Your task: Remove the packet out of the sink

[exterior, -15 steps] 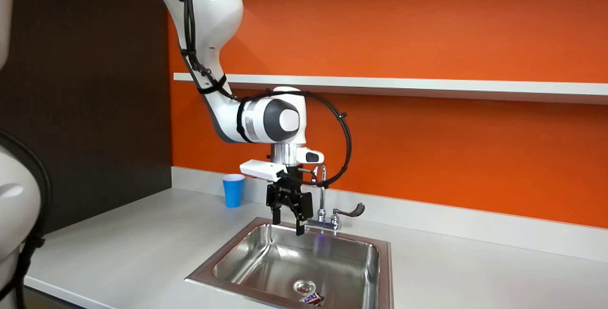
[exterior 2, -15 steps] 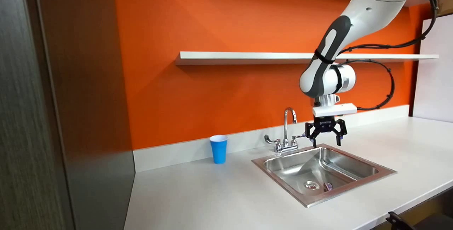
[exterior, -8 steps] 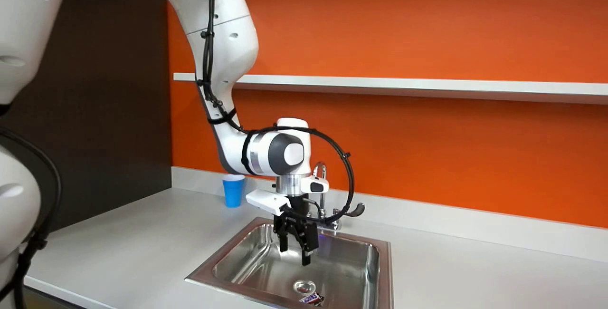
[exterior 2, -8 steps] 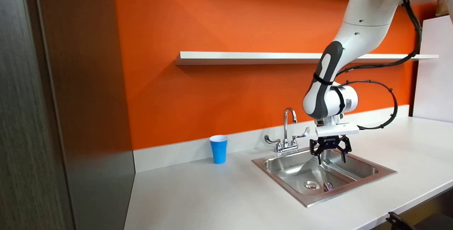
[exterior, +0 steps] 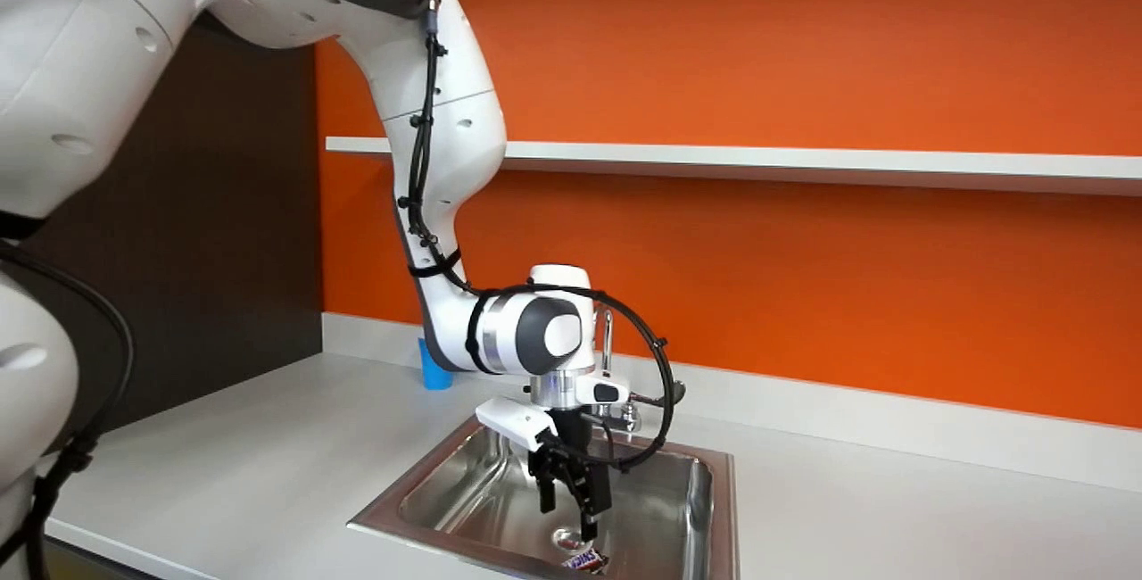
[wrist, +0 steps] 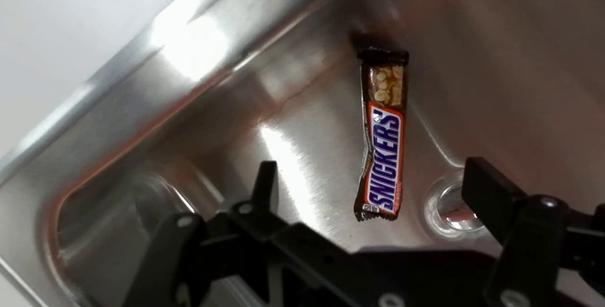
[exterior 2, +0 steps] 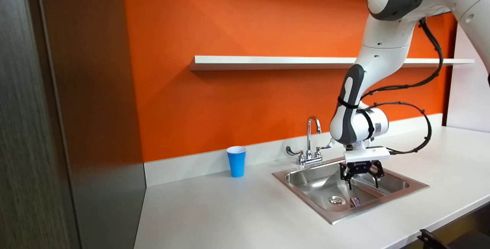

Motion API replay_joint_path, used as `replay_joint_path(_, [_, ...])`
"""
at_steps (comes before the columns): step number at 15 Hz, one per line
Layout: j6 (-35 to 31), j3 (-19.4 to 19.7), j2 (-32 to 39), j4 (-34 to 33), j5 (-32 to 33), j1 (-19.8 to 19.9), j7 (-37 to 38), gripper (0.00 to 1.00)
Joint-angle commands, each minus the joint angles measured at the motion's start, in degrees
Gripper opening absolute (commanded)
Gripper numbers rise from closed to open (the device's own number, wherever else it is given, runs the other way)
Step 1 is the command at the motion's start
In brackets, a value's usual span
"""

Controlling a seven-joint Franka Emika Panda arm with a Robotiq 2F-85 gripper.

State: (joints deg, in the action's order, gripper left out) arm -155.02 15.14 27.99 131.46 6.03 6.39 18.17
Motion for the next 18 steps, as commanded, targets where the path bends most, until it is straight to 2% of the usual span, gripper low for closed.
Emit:
replay_joint_path(1, [-1.36,0.92,4.49,-2.93,-1.78,-0.87,1.16,1.0])
replay_joint_path(4, [-1.5,0.93,6.65,-4.49,-3.35,-0.7,0.79,1.0])
replay_joint_path(5, [-1.2,0.98,5.16,-2.78,-3.07,-0.74,-0.69,1.0])
replay_joint_path(18, [-0.99,0.73,6.4,-3.8,-3.53,-0.53,-0.83,1.0])
